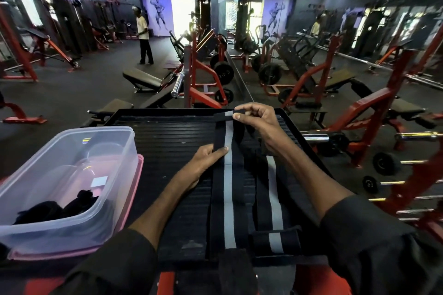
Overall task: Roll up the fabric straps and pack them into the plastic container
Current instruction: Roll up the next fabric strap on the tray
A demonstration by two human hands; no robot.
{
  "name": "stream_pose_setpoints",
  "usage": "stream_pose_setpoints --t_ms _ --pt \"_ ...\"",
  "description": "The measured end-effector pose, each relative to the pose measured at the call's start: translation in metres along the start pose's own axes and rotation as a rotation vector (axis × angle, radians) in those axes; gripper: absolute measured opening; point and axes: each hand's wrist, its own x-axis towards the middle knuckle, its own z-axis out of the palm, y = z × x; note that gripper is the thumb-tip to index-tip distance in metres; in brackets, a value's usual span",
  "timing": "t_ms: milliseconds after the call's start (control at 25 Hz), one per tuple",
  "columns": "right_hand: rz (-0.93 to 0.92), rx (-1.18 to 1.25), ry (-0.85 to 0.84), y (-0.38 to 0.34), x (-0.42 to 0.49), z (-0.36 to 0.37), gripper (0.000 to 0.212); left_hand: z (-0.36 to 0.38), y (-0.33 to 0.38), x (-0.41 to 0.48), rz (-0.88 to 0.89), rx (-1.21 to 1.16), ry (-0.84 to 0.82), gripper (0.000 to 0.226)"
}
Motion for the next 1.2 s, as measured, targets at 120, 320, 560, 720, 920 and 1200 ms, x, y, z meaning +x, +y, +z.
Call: stream_pose_setpoints --t_ms 120,320,560,720,920,1200 --pt "-0.059 0.004 0.047 -0.020 -0.003 0.000 0.017 0.005 0.011 -0.022 0.002 0.068 -0.094 0.017" --pt "-0.191 -0.077 0.080 -0.062 -0.001 0.004 0.024 0.001 0.043 -0.046 0.262 0.115 0.038 0.009" --pt "-0.270 0.084 0.103 -0.135 0.005 0.008 0.026 0.004 0.143 -0.098 0.617 0.082 0.066 0.013" --pt "-0.292 0.170 0.068 -0.171 -0.003 0.018 0.026 0.017 0.177 -0.133 0.672 -0.031 0.028 0.012" --pt "-0.332 0.146 -0.025 -0.180 -0.025 0.024 0.023 0.019 0.168 -0.159 0.667 -0.237 -0.056 0.015" --pt "-0.025 -0.013 -0.009 -0.036 -0.073 0.036 0.014 -0.024 0.033 -0.117 -0.034 0.240 -0.261 0.037"
